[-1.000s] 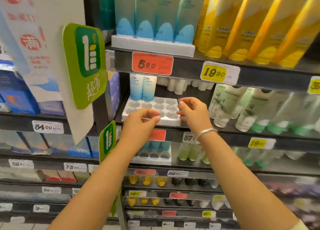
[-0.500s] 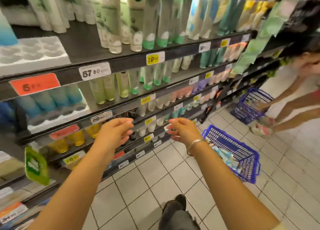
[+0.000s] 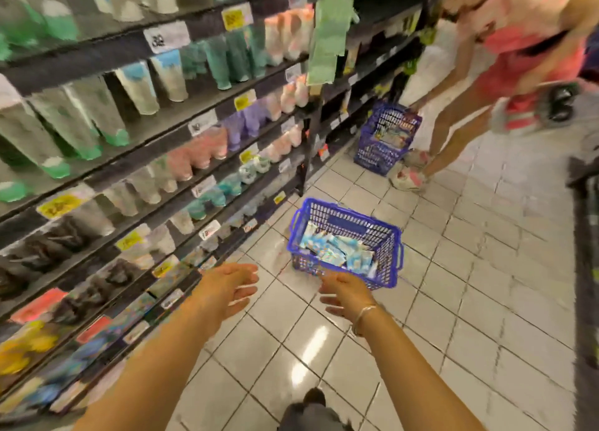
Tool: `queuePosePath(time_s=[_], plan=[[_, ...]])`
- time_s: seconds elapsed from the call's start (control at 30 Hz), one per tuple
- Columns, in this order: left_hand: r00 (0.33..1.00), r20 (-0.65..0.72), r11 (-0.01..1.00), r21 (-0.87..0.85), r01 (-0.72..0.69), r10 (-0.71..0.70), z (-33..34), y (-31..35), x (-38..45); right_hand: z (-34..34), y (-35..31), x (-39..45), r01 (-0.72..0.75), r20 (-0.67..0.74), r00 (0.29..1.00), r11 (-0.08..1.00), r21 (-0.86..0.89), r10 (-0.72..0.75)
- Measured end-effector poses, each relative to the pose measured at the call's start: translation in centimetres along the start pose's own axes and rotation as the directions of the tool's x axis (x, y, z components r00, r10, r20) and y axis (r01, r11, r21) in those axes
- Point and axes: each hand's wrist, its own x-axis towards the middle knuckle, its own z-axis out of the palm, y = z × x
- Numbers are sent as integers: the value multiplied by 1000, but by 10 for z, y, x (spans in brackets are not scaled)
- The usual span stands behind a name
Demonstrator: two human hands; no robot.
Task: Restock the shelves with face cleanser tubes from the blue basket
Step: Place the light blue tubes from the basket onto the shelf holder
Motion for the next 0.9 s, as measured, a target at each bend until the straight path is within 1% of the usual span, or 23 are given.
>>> queuePosePath(time_s=[0.1, 0.17, 0.27, 0.37, 0.47, 0.57, 0.7, 0.83, 0.9], plan=[[1000, 25, 1000, -8, 13, -13, 70, 11, 19, -76, -13, 30, -16, -86, 996, 999, 36, 19], [1000, 10, 1000, -7, 14, -14, 109, 23, 34, -117, -28, 52, -32, -108, 993, 998, 52, 37], [999, -11, 999, 33, 38, -38, 152, 33, 55, -162, -37, 80, -85, -118, 988, 989, 125, 100], [996, -30, 992, 85, 90, -88, 181, 31, 76, -194, -32, 103, -146, -137, 976, 978, 150, 166], [991, -40, 984, 120, 130, -126, 211, 41, 107, -219, -38, 131, -189, -159, 963, 966, 179, 218], [988, -21, 978, 139, 154, -152, 240, 58, 147, -237, -51, 164, -222, -182, 950, 959, 177, 253], [984, 19, 956, 241, 170, -179, 262, 73, 209, -243, -62, 211, -272, -213, 923, 935, 226, 320], [974, 51, 924, 330, 192, -220, 291, 103, 286, -249, -97, 277, -290, -242, 905, 924, 248, 349], [972, 46, 914, 355, 199, -229, 305, 116, 326, -255, -115, 313, -293, -245, 897, 910, 294, 368]])
